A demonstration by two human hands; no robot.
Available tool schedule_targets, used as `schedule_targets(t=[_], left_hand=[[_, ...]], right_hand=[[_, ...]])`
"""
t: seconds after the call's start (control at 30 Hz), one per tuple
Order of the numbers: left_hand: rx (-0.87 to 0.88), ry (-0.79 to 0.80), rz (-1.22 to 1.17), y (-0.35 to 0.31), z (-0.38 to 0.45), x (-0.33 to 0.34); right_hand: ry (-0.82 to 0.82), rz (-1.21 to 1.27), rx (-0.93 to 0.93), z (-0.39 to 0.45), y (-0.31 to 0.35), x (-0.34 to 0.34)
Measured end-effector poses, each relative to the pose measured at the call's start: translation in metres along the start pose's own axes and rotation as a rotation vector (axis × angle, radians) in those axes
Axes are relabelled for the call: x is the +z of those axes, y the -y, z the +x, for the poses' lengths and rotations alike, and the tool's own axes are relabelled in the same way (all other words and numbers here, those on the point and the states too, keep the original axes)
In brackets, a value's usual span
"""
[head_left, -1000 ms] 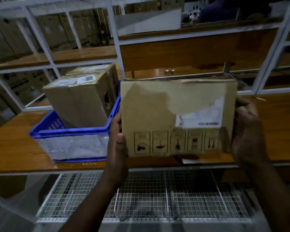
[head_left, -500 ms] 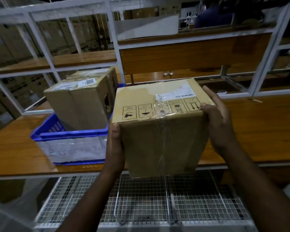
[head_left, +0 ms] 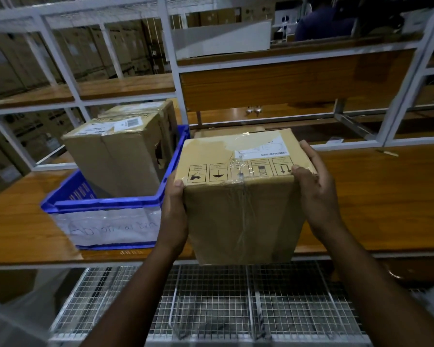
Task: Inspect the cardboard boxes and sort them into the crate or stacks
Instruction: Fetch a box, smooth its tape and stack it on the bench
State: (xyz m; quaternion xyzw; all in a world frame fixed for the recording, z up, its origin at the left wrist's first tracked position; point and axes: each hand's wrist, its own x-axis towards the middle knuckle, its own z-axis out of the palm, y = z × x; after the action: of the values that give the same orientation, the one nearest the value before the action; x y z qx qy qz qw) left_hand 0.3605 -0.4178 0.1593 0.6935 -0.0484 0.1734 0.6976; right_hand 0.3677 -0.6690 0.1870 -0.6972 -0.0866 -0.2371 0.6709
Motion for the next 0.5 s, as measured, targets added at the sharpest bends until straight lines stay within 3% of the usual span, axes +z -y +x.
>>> schedule_targets(t=[0.07, 0.13, 0.2, 0.27, 0.37, 0.5], left_hand=[[0.104, 0.008, 0.114, -0.007, 0.008, 0.001], [0.296, -0.014, 0.290, -0.016, 0.015, 0.002], [0.524, -0.048, 0.517, -0.028, 0.019, 0.006], [0.681, -0.016, 0.722, -0.036, 0.019, 0.013], [0.757, 0.063, 0.934, -0.029, 0.015, 0.025], [0.744, -0.009, 0.929, -0.017, 0.013, 0.030]], right_hand=[[-0.069, -0.219, -0.121, 0.006, 0.000, 0.001], [-0.123, -0.478, -0.357, 0.009, 0.003, 0.005], [-0.080, -0.658, -0.538, 0.009, 0.007, 0.012], [-0.006, -0.752, -0.581, 0.005, 0.008, 0.022], [0.026, -0.898, -0.592, -0.004, 0.004, 0.031], [0.006, -0.939, -0.607, -0.006, 0.002, 0.033]])
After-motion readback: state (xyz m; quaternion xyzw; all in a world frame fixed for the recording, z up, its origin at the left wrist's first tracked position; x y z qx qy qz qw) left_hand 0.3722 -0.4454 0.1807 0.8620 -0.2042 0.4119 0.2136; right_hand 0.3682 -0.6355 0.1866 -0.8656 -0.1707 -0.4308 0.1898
